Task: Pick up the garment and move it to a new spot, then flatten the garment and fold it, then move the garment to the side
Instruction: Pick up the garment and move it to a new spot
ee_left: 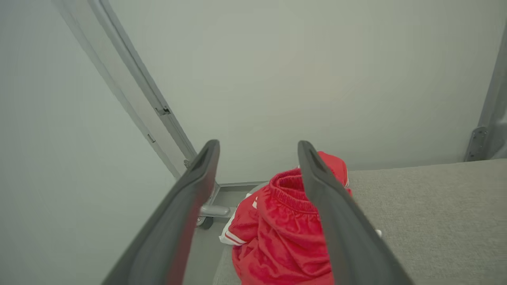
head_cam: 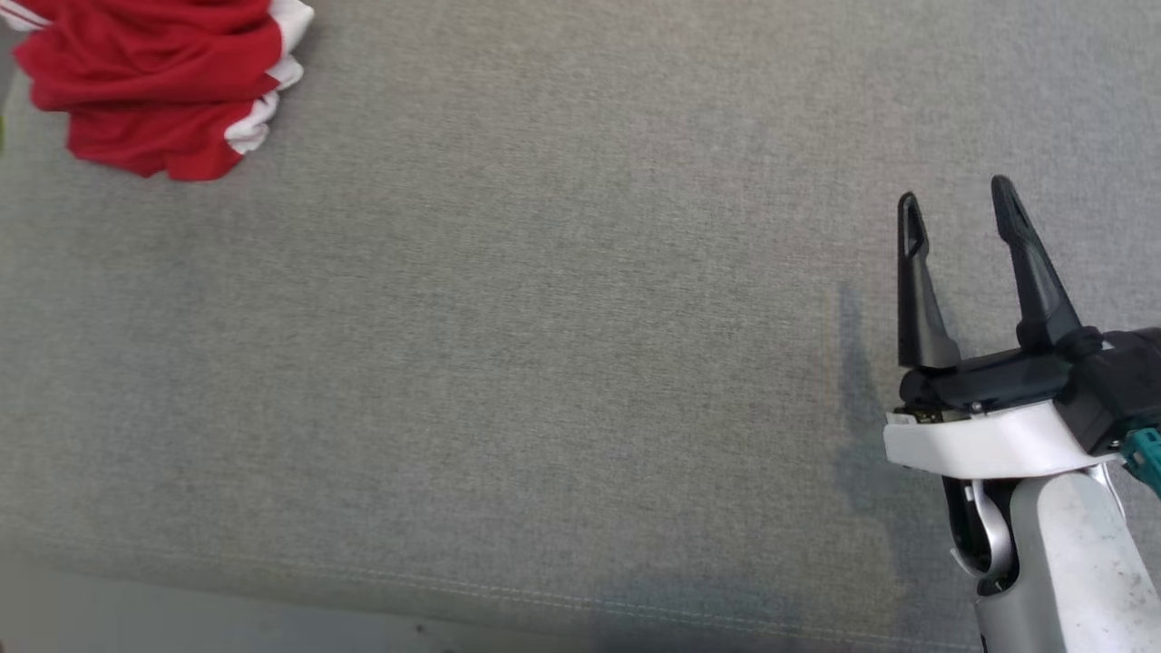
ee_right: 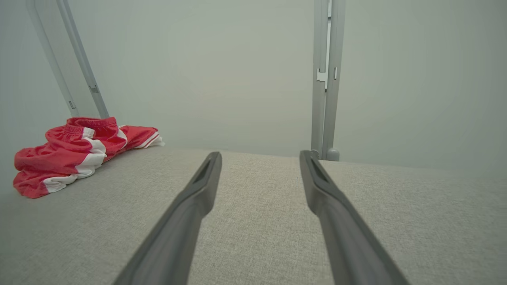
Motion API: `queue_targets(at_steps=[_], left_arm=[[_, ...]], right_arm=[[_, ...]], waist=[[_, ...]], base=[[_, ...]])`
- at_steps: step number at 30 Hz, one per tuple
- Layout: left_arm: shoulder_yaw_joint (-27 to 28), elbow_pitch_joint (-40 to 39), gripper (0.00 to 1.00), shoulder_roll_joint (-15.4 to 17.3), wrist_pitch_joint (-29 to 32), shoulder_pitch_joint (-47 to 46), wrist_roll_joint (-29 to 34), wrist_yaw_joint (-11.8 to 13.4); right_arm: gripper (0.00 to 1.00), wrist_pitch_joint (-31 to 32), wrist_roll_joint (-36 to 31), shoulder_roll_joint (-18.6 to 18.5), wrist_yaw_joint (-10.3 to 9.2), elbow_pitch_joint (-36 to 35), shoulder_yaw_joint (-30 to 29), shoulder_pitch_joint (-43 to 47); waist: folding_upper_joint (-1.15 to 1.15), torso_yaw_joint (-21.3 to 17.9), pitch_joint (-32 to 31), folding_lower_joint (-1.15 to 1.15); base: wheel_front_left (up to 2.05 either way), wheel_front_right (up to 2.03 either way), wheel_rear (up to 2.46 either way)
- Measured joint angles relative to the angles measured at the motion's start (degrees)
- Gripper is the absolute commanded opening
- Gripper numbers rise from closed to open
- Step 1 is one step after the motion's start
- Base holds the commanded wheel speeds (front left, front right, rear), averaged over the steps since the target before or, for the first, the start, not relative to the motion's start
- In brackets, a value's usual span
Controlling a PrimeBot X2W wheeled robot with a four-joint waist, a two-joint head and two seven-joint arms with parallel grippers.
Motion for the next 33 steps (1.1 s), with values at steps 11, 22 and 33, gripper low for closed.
queue_targets(at_steps=[11,22,33], left_arm=[[-8.1,11.9,1.00,4.5,4.8,-7.8,-7.7,0.0],[-11.0,21.6,1.00,5.1,6.0,-11.4,-9.6,0.7],[-12.2,27.6,0.00,4.7,0.2,-14.2,-7.3,4.3]], right_arm=[[1.00,0.0,-2.0,0.0,0.00,-7.3,-1.0,-0.2],[1.00,0.0,-2.5,0.0,0.01,-9.0,-1.0,-0.2],[1.00,0.0,-2.6,0.0,0.01,-8.2,-0.7,-0.8]], waist=[[0.00,-6.9,9.4,0.01],[0.00,-10.3,15.1,0.00],[0.00,-11.1,14.9,0.00]], base=[[0.00,0.00,0.00],[0.00,0.00,0.00],[0.00,0.00,0.00]])
